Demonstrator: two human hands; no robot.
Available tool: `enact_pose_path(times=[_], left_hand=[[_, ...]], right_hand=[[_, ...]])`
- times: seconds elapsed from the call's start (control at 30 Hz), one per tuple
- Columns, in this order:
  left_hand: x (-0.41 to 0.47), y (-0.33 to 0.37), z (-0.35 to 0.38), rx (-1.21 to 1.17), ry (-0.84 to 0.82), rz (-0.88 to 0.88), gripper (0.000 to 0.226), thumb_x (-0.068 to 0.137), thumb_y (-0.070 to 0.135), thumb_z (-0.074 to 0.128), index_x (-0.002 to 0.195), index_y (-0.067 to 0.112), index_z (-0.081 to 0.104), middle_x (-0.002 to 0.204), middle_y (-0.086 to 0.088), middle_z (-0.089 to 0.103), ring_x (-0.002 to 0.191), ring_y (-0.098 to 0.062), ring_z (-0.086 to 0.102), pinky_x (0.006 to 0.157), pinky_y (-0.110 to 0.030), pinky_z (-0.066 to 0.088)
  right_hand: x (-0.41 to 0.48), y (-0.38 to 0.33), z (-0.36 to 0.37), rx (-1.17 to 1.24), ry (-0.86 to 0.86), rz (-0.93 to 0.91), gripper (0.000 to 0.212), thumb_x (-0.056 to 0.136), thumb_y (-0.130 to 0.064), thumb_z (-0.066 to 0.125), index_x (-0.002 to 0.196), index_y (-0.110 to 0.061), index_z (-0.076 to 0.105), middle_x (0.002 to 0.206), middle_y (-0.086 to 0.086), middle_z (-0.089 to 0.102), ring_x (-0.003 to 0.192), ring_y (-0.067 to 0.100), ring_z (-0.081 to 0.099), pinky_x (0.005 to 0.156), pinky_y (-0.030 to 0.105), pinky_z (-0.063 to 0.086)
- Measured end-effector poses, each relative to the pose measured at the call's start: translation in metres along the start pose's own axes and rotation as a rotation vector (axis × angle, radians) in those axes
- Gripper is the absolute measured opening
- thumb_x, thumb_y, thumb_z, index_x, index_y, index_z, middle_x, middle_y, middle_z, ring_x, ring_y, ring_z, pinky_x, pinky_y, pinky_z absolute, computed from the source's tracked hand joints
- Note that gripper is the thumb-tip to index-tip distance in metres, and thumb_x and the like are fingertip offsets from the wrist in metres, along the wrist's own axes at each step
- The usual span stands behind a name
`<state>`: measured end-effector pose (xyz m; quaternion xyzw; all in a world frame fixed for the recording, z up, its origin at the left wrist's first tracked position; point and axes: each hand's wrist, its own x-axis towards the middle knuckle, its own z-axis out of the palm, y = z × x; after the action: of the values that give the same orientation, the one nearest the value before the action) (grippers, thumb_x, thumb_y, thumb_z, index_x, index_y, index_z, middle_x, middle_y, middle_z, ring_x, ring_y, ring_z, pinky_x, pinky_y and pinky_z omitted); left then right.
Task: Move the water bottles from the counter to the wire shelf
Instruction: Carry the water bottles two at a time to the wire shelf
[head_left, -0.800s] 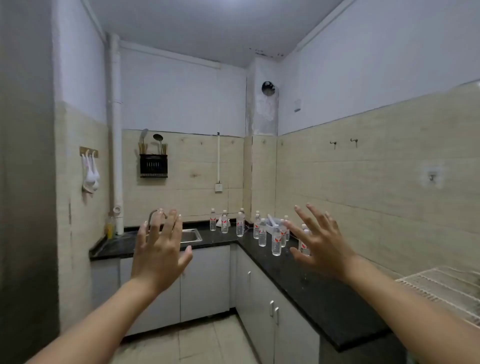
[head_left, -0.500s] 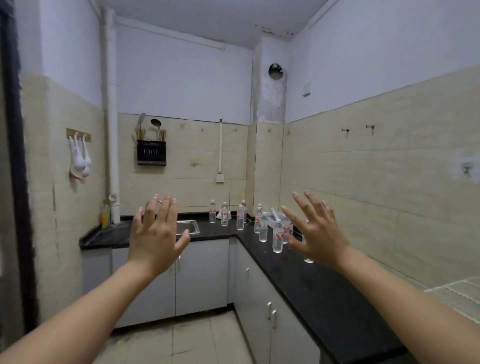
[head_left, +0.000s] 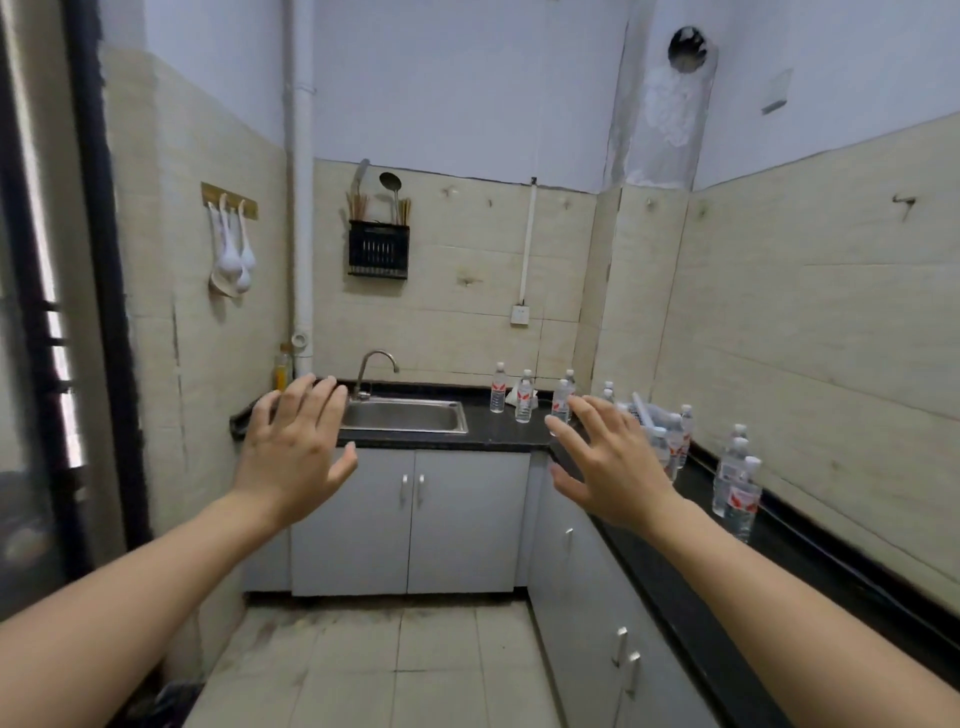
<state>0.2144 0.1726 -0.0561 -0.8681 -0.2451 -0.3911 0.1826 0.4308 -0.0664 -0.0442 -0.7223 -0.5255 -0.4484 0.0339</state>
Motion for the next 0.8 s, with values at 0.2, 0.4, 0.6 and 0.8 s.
enact_pose_path(times=[0.2,0.4,0.6,0.8], left_hand=[[0.062,-0.024,0.074,-0.081,0.028,-0.063,0.059,0.072,0.037,0.036,0.113,0.000,0.055,0.114,-0.018,0.064,0.112,-0.026,0.038,0.089,-0.042,0.034],[0.086,-0.041,0.168,-0.126,-0.050,-0.082,0.059,0.072,0.038,0.036,0.111,0.001,0.059,0.114,-0.017,0.065,0.112,-0.024,0.038,0.083,-0.046,0.049],[0.138,-0.065,0.262,-0.087,-0.110,-0.018,0.059,0.072,0.038,0.036,0.110,0.001,0.061,0.112,-0.016,0.066,0.113,-0.024,0.038,0.083,-0.046,0.050],[0.210,-0.091,0.337,-0.093,-0.102,-0.039,0.057,0.072,0.037,0.037,0.110,0.001,0.060,0.113,-0.017,0.066,0.113,-0.024,0.039,0.083,-0.047,0.050]], right_hand=[[0.062,0.017,0.068,-0.033,0.040,0.099,0.045,0.076,-0.043,0.042,0.101,-0.013,0.064,0.104,0.012,0.065,0.107,0.025,0.041,0.079,0.041,0.049],[0.084,0.013,0.167,-0.048,-0.063,0.065,0.048,0.073,-0.044,0.040,0.099,-0.014,0.068,0.105,0.013,0.068,0.108,0.025,0.041,0.080,0.041,0.051],[0.134,0.027,0.266,-0.004,-0.087,0.074,0.047,0.074,-0.045,0.040,0.099,-0.015,0.067,0.107,0.012,0.067,0.109,0.023,0.042,0.080,0.041,0.051],[0.203,0.030,0.370,0.075,-0.116,0.086,0.044,0.073,-0.045,0.044,0.098,-0.018,0.067,0.104,0.009,0.068,0.105,0.025,0.056,0.078,0.035,0.053]])
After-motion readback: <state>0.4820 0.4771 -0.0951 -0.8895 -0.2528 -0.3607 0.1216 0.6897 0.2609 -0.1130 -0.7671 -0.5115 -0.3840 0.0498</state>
